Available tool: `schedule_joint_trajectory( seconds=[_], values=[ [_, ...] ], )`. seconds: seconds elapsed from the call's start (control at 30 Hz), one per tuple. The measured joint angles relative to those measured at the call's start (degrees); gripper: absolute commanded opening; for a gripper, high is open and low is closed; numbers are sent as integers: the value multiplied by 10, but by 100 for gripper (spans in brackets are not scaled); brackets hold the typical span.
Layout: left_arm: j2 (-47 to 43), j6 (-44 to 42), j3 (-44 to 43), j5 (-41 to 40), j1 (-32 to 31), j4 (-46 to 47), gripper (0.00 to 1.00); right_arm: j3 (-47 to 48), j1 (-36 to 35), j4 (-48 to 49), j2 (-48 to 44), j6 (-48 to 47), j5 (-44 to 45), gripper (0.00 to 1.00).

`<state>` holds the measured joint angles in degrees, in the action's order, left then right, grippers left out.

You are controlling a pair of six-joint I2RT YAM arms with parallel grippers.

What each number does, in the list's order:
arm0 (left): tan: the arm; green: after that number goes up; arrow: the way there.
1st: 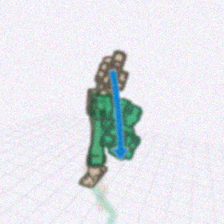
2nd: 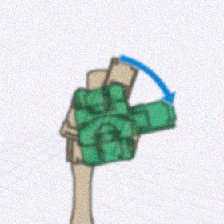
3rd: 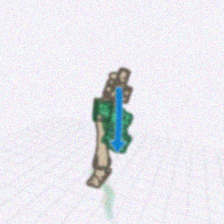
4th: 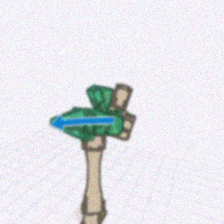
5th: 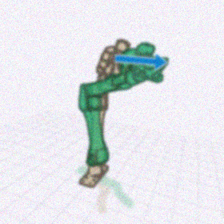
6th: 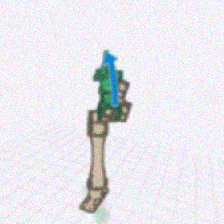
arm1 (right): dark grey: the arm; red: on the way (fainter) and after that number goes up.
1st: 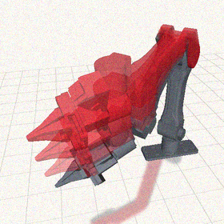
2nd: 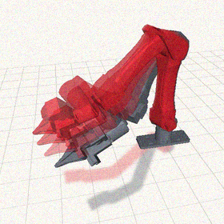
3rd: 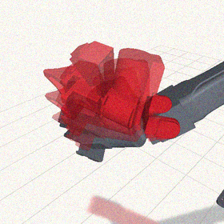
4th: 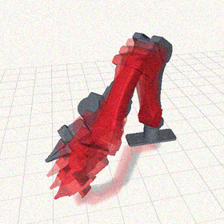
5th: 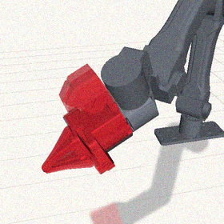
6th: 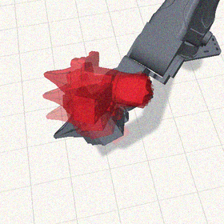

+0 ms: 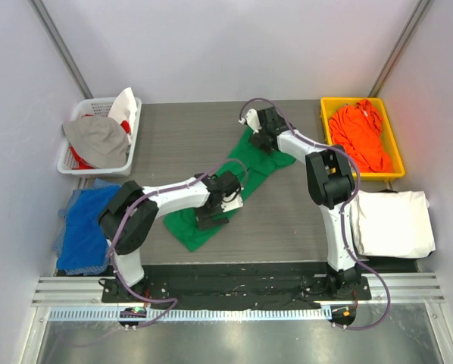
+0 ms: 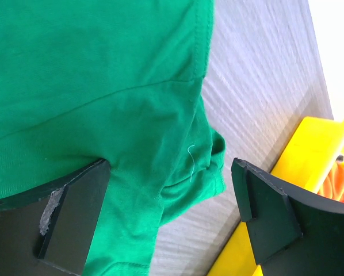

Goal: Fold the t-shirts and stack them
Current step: Fold the tshirt

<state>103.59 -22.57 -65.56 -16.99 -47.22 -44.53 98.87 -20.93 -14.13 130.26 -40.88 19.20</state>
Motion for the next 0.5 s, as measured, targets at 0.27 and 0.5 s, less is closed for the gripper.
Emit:
schedule_joint_trajectory(
  seconds=[0.27,0.5],
  values=[
    [51,-1,-72,37,-49,-41,100,59,1,2,38,-10,-15,100],
    [113,-9,-161,72,-84,-81,100,91,4,5,59,-27,-30,99]
  ],
)
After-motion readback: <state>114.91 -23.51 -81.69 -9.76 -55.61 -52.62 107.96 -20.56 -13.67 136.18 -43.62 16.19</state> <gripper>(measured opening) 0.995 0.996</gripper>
